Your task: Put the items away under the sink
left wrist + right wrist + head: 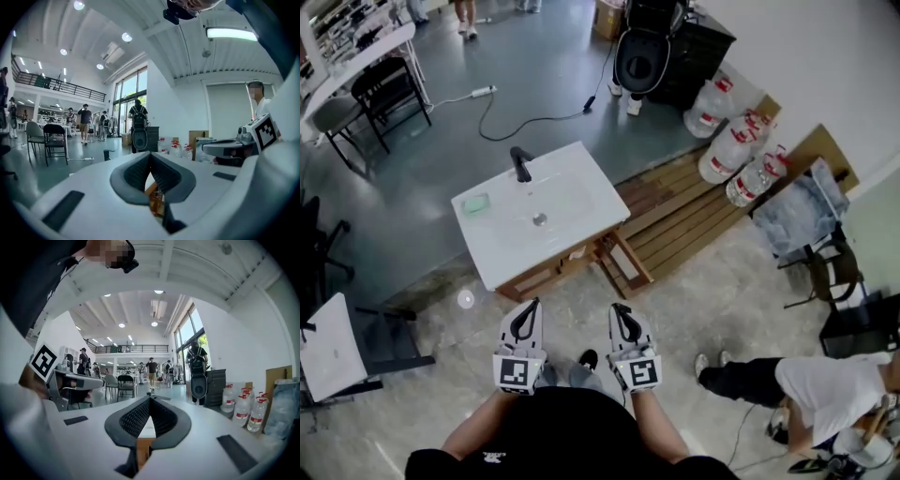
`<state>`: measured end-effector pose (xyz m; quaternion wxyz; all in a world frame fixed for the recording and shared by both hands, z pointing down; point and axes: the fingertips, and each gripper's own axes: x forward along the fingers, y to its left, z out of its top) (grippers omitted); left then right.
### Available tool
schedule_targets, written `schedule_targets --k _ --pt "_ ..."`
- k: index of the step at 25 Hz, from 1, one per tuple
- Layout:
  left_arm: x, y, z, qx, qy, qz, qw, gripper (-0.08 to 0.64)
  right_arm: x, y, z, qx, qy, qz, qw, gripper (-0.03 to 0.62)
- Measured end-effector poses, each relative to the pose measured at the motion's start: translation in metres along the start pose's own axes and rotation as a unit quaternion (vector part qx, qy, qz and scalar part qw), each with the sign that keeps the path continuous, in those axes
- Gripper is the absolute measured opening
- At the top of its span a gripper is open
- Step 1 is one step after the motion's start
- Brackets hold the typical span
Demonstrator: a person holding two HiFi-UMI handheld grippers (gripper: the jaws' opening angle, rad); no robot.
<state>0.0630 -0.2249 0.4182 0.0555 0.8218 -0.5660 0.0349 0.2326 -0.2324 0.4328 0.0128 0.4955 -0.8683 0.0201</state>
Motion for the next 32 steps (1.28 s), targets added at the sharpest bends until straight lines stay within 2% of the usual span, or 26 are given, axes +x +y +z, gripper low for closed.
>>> schedule_targets --k 4,10,15,32 --pt "-0.025 0.002 0.029 -0.007 -0.026 0.01 0.9996 0.005 -0.027 0.006 0.041 -0.007 -0.036 -0.022 0.999 0.011" --pt "-0.042 0.006 0.036 0.003 -0.031 0.013 0.9994 0.005 -0.043 0.012 0.06 -0.017 -0.05 -0.044 0.998 0.011" --pt "-0.049 0.009 0.043 0.011 -0.04 0.014 0.999 0.005 -0.048 0.014 0.069 -0.02 -0.07 -0.045 0.996 0.011" --pt "-0.058 0.002 0.048 0.009 -0.048 0.011 0.9987 0.005 -0.057 0.017 0.072 -0.018 -0.071 -0.052 0.996 0.011"
